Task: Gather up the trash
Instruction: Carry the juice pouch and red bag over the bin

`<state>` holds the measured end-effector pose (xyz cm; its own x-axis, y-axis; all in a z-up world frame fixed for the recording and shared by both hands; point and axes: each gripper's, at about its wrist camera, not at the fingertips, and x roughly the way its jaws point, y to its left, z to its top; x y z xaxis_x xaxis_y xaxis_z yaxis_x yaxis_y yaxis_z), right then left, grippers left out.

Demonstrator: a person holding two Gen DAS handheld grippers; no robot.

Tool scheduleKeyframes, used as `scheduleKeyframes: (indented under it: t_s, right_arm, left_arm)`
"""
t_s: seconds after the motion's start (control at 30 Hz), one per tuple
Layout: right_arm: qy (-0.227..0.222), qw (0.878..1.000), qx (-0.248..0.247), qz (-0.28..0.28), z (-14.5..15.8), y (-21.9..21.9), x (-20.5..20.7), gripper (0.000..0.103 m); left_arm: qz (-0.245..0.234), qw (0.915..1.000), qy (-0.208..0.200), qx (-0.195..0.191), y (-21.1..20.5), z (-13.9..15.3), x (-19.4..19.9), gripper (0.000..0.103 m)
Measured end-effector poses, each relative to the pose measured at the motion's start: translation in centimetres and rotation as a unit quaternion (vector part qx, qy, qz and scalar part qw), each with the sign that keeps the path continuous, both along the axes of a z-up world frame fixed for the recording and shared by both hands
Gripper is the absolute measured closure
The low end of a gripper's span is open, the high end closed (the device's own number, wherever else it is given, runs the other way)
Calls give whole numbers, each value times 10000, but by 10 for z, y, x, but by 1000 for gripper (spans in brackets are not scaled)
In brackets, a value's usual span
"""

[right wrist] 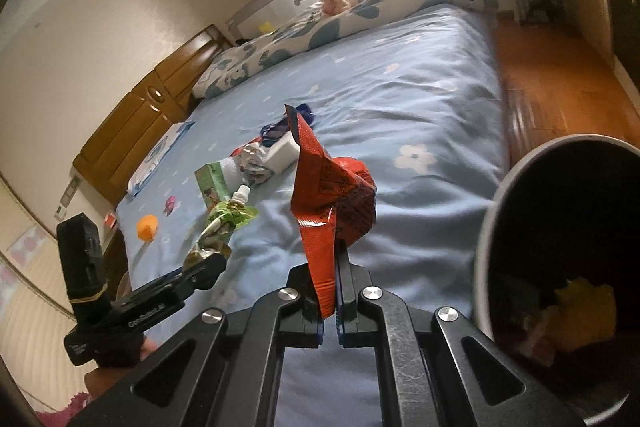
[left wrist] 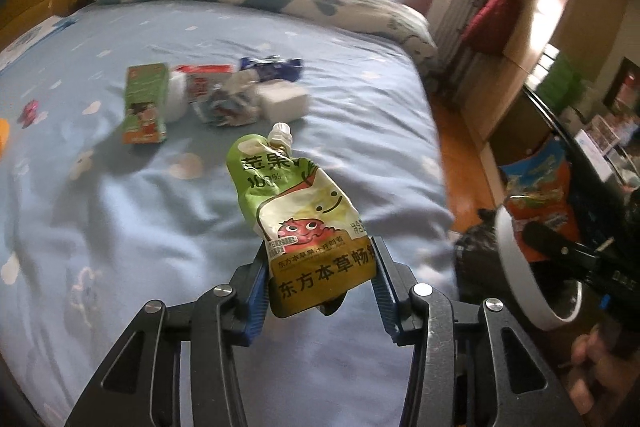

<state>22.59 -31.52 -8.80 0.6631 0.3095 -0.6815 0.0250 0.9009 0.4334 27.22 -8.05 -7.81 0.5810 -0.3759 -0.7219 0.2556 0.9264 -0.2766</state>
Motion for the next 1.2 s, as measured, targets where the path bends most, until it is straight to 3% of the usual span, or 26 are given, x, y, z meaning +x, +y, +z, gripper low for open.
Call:
scheduleKeyframes:
  t_s: [0.33, 0.63, 1.2]
  right_arm:
    - [-50, 9988, -131, -475, 11, -46, -42, 100]
    - [65, 9952, -213, -953, 10, -87, -71, 100]
    - [304, 9900, -218, -1360, 4, -137, -87, 100]
  left_arm:
    - [-811, 9964, -218, -56, -47, 22, -35, 59]
    - [-1559, 9875, -228, -44, -95, 29, -49, 59]
    - [-2385, 9709, -233, 50, -161, 22, -35, 59]
